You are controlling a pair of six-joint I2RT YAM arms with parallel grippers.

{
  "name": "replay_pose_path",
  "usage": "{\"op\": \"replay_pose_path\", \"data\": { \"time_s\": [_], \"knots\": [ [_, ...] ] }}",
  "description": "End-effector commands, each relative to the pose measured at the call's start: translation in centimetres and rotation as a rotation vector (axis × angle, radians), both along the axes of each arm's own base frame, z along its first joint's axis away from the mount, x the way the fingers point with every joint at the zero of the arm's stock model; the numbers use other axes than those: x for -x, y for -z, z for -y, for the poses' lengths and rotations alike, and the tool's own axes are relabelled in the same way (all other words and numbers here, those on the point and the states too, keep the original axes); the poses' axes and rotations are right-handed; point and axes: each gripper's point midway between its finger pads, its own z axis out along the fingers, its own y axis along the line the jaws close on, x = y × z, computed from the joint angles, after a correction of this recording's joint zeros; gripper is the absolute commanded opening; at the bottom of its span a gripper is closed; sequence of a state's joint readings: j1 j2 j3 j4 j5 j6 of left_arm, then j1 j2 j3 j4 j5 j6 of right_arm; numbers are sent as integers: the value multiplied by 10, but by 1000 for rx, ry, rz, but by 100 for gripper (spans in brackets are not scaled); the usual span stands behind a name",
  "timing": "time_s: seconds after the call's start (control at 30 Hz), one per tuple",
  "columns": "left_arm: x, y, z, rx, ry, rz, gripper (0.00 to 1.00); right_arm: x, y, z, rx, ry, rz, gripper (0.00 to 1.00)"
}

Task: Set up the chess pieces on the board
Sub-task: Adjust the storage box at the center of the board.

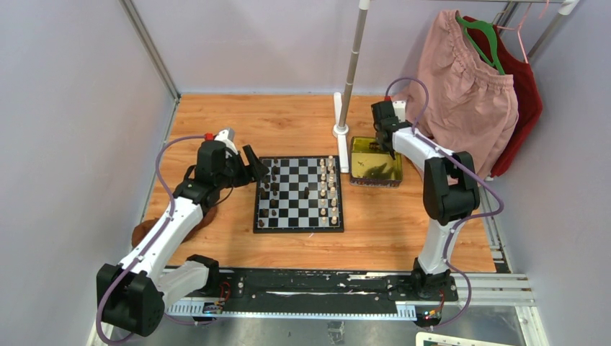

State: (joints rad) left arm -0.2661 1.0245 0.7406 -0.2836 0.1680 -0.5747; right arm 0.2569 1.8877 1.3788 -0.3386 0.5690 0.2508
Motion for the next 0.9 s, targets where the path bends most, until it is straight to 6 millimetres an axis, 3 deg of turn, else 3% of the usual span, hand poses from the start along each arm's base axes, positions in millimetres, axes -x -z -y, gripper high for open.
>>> {"op": "replay_pose_path", "data": {
  "time_s": [0.0, 0.37, 0.47, 0.53, 0.6, 0.7, 0.87],
  "knots": [
    [2, -5, 5, 13, 32, 34, 77, 14, 3, 15, 7, 46, -42, 40],
    [-1, -3, 6, 15, 28, 24, 77, 16, 32, 24, -78, 51, -120, 37],
    [-2, -1, 7, 18, 28, 17, 77, 13, 39, 20, -111, 24, -131, 23],
    [-1, -1, 7, 20, 25, 15, 77, 10, 42, 17, -129, 7, -136, 3],
    [-1, -1, 7, 20, 23, 15, 77, 10, 46, 16, -138, 2, -144, 0],
    [1, -1, 6, 20, 21, 16, 77, 9, 42, 15, -151, -6, -114, 0],
    [5, -3, 5, 27, 20, 24, 77, 11, 11, 14, -168, -25, 51, 0]
  ]
}}
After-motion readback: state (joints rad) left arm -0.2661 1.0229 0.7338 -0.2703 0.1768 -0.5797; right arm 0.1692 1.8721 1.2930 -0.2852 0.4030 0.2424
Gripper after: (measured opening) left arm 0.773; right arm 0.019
